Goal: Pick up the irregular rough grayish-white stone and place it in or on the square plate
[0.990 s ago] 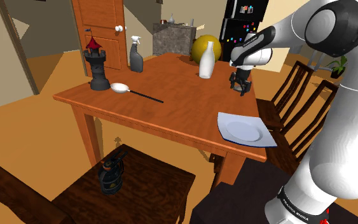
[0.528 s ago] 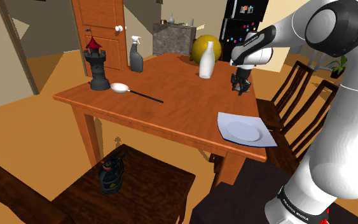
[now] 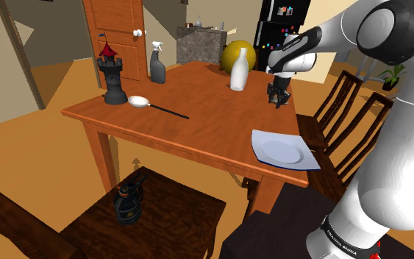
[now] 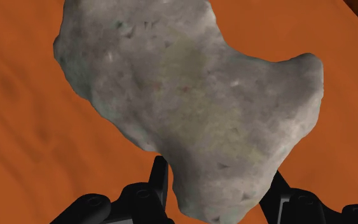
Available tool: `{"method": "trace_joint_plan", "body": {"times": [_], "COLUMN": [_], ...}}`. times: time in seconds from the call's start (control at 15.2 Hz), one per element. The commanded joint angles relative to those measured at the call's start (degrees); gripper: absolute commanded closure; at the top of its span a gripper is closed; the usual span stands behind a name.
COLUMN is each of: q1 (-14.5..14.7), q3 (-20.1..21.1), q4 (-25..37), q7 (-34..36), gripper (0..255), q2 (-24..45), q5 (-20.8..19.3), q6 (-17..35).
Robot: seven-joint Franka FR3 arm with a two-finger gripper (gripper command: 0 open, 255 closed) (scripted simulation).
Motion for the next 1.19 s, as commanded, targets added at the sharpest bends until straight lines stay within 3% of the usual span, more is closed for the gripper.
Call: {"method": "trace_joint_plan", "body": {"times": [0.0, 0.99, 1.12], "q1": [0.1, 0.7, 2.4], "q3": [-0.1, -0.2, 0.8], "q4": [1.1, 8.9, 3.9], "q7": [0.2, 1.5, 5.8], "gripper": [255, 255, 255], "q2": [-0.6, -4.1, -9.7], "q5": [-0.5, -3.2, -7.9], "q6": [-1.6, -12.0, -11.5]}}
